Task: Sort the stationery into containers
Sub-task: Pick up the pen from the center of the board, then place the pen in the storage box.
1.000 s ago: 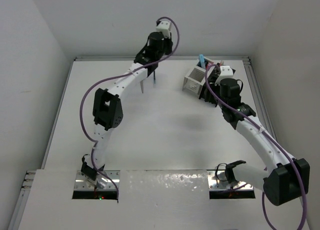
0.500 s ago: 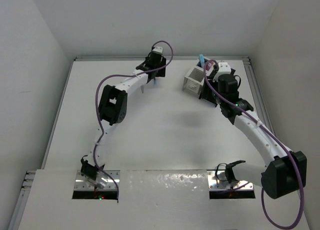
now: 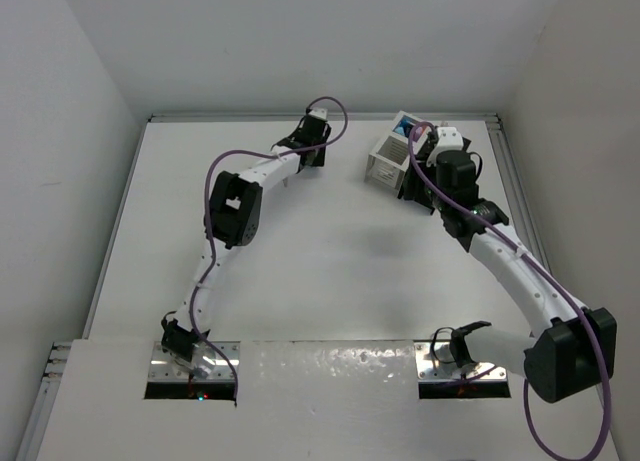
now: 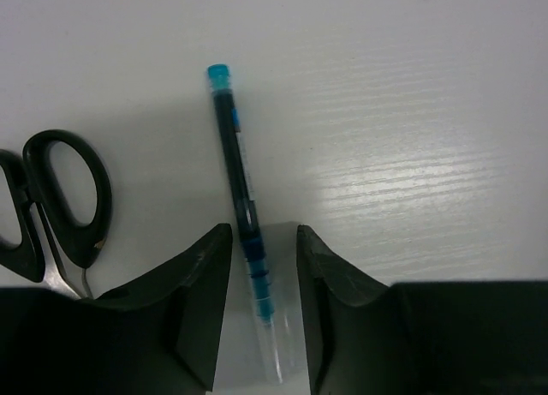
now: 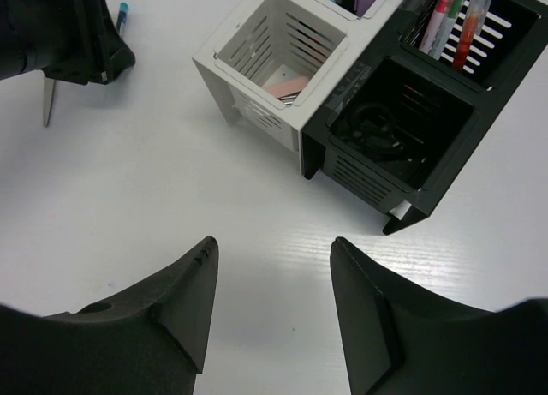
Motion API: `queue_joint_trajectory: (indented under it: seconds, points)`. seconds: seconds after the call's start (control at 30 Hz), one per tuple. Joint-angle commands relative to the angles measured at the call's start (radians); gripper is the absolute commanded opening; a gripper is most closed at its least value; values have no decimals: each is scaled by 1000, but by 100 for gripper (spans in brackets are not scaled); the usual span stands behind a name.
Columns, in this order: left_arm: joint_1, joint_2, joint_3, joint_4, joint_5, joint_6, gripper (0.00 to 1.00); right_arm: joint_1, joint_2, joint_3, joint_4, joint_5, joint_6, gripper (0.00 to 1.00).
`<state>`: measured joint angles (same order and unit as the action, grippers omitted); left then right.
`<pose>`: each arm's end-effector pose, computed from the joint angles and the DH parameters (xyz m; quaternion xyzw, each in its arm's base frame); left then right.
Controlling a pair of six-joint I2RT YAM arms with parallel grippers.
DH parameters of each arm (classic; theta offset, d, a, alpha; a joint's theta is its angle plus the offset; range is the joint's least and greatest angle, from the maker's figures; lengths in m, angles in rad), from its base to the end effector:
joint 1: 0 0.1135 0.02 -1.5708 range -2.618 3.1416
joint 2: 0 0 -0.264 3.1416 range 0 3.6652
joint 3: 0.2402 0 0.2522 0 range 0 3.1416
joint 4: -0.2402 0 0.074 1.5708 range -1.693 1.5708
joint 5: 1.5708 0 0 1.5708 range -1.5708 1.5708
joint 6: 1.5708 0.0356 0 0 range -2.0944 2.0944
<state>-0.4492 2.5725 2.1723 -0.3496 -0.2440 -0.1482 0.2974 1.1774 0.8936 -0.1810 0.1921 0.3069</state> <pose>0.5179 -0.2401 0.1416 0.0884 0.9071 -0.0099 0.4114 0.2584 0.0721 0.2975 0.0544 0.8468 0.0777 0.5234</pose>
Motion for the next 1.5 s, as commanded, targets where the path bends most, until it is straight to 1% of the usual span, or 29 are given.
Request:
queue_joint_trajectory:
  seconds: [0.0, 0.03, 0.07, 0.1, 0.23, 0.3, 0.37, 0.43, 0.47, 0.5, 0.53, 0.57, 0.6, 0.67, 0.7, 0.77, 0.8, 0.87, 0.9, 1.0, 1.03, 1.13, 1.33, 1.47]
  points:
    - [7, -3, 3, -97, 34, -39, 32, 6, -36, 28, 20, 26, 1, 54]
    - [6, -8, 0, -106, 43, -39, 28, 6, -38, 28, 21, 26, 1, 54]
    - [6, -9, -6, -118, 52, -34, 16, 6, -38, 28, 23, 27, 1, 54]
    - [7, -14, -6, -123, 55, -31, 0, 8, -39, 28, 23, 27, 1, 54]
    - [14, -52, -14, -123, 61, -1, 0, 5, -30, 37, 26, 15, -2, 55]
    - [24, -95, -28, -98, 68, 19, 0, 6, -25, 45, 25, 4, -2, 55]
    - [32, -135, -43, -53, 87, 77, 0, 6, -19, 51, 25, -8, 8, 55]
    - [33, -211, -80, 9, 109, 178, 0, 5, -19, 60, 41, -26, 9, 57]
    - [32, -274, -94, 33, 118, 218, 0, 3, -15, 74, 49, -34, 11, 58]
    - [33, -308, -126, 59, 132, 308, 0, 3, -10, 83, 58, -52, 12, 60]
    - [32, -342, -147, 116, 168, 355, 0, -3, -7, 93, 77, -69, 24, 63]
    - [32, -415, -170, 148, 190, 405, 0, -6, 11, 120, 92, -82, 37, 64]
    - [33, -448, -193, 181, 212, 496, 0, -17, 24, 136, 124, -124, 53, 65]
    - [37, -515, -216, 216, 310, 562, 0, -23, 71, 183, 167, -172, 118, 66]
    - [38, -534, -213, 216, 381, 597, 0, -27, 94, 200, 225, -210, 141, 66]
    - [43, -581, -224, 216, 467, 610, 0, -27, 155, 243, 287, -230, 219, 68]
    - [38, -598, -233, 221, 541, 610, 0, -24, 177, 257, 348, -238, 245, 68]
    - [26, -641, -273, 230, 597, 596, 0, -24, 218, 289, 408, -234, 329, 68]
    - [9, -652, -282, 233, 624, 587, 0, -23, 258, 297, 472, -215, 383, 68]
    - [-19, -663, -275, 228, 676, 523, 0, -20, 319, 314, 584, -207, 464, 66]
    - [-23, -661, -261, 227, 684, 497, 0, -20, 329, 315, 607, -207, 475, 65]
    - [-43, -654, -249, 213, 684, 483, 0, -17, 347, 289, 731, -230, 503, 63]
    - [-74, -638, -246, 205, 686, 472, 0, -12, 338, 216, 883, -221, 531, 59]
    - [-85, -634, -236, 202, 693, 467, 0, -7, 361, 231, 894, -210, 554, 58]
